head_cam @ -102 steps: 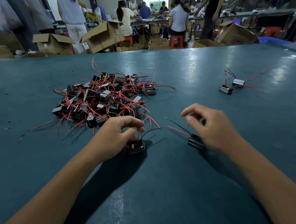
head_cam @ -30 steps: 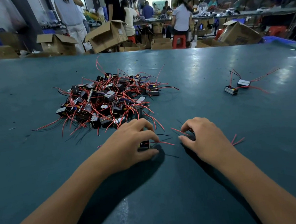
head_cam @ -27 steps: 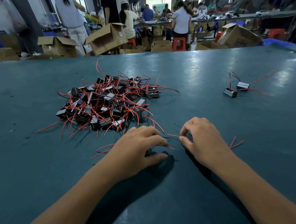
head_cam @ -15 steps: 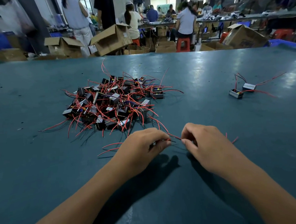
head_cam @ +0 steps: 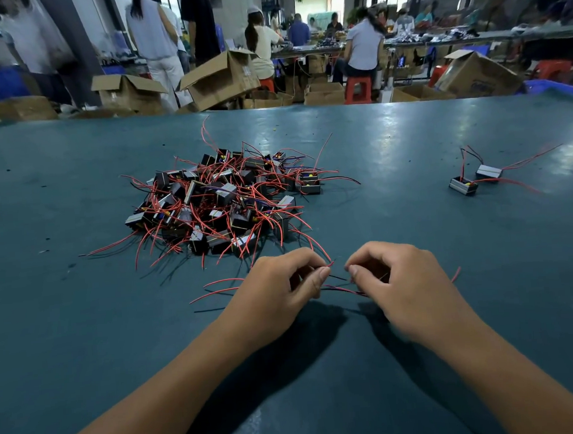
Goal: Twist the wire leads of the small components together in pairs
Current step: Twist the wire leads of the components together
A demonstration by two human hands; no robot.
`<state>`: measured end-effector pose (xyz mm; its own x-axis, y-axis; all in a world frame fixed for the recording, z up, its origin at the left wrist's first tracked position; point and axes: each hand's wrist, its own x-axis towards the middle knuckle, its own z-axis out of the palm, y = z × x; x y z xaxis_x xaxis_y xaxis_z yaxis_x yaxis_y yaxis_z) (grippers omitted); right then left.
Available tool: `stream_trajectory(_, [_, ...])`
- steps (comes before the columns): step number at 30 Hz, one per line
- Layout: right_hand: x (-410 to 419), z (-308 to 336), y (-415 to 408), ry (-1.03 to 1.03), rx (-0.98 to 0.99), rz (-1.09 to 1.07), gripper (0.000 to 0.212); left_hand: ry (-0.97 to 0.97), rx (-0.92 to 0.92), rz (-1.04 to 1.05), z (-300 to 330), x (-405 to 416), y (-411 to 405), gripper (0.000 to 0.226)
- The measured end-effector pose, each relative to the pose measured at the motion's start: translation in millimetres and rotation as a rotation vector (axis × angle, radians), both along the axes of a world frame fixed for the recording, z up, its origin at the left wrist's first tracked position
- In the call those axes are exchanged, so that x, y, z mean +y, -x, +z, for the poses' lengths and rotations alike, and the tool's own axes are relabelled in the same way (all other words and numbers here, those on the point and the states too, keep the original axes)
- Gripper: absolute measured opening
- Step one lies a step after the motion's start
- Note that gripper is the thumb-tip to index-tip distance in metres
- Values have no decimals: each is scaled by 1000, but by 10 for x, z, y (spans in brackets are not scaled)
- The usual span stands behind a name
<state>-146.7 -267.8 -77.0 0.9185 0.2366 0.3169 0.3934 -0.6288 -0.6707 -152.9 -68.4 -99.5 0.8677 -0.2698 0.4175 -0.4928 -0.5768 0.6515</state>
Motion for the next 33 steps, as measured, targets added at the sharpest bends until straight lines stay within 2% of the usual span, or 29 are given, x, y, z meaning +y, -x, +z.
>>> stream_trajectory(3, [16,-8,15,-7,-3,39,8,29,32,5,8,-6,2,13])
stream_trajectory(8, [37,-67,-8,277,-52,106,13,132,114,21,18,19,-7,14])
stream_trajectory(13, [36,-88,-17,400,-77,129,9,153,130,27,5,30,-9,14])
stream_trajectory(17, [26,-42,6,288,-87,115,2,156,145,5,-6,39,-4,14])
stream_trajectory(25, [13,-18,36,94,-62,-12,12,184,190,-27,-11,39,-11,13])
stream_trajectory(33, [33,-16,47,36,-75,-53,12,126,157,-37,1,5,19,13])
